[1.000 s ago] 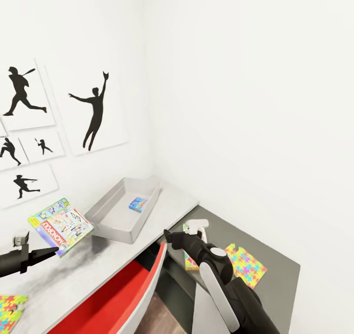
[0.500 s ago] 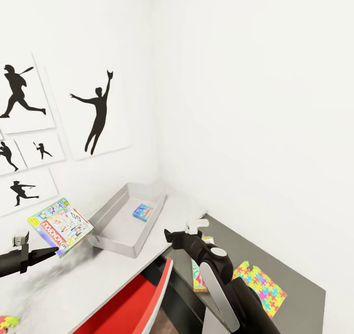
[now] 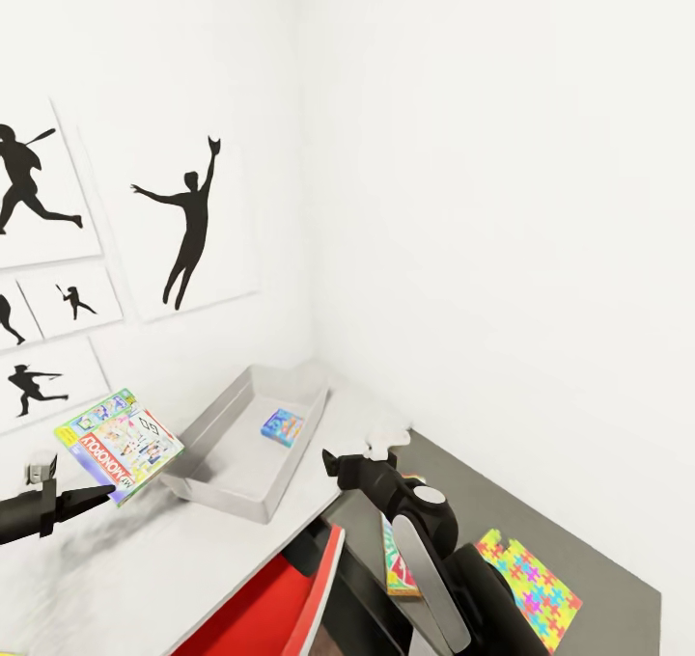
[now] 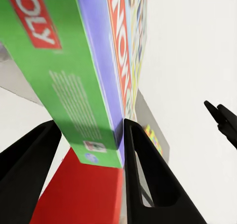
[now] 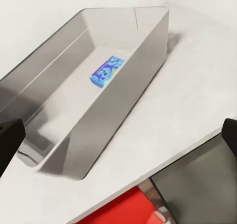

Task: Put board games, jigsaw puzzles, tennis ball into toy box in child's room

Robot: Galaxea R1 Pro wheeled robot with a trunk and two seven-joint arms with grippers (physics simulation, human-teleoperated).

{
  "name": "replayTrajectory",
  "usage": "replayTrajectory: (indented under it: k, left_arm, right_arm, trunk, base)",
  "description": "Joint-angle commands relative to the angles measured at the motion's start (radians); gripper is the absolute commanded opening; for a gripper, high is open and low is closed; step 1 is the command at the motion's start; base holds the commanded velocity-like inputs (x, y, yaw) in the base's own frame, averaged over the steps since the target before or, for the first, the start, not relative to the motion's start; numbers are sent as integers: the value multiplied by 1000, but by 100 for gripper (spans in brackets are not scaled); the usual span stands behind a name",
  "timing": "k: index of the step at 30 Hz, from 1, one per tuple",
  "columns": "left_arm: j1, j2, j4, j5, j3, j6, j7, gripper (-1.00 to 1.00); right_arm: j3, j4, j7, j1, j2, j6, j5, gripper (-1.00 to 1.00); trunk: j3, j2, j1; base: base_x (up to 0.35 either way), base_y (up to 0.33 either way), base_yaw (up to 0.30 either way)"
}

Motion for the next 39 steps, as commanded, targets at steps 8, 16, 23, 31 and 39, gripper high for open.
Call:
replayTrajectory:
  k: [8, 16, 23, 31, 39]
  left_arm:
    - [-1, -2, -1, -11, 3, 10, -9, -100]
    - [-1, -2, -1, -11, 3, 10, -9, -100]
    - [-1, -1, -1, -11, 3, 10, -9, -100]
    - [-1, -1, -1, -10, 3, 10, -9, -100]
    - [-1, -1, -1, -10, 4, 11, -9, -100]
  right_arm:
    - [1, 1, -8, -1, -1, 0, -11, 100]
    - [-2, 5, -1, -1, -9, -23, -11, 100]
    - [-4, 5, 1, -1, -11, -34, -12, 100]
    - [-4, 5, 1, -1, -9, -34, -13, 100]
    - [-11, 5, 2, -1, -12, -34, -23, 100]
  trunk:
    - [-2, -2, 1]
    - [-2, -2, 1]
    - [-2, -2, 1]
    - [-2, -2, 1]
    - [-2, -2, 1]
  base:
    - [98, -2, 0]
    - [94, 18, 0]
    - [49, 22, 0]
    - [11, 5, 0]
    - [0, 0, 0]
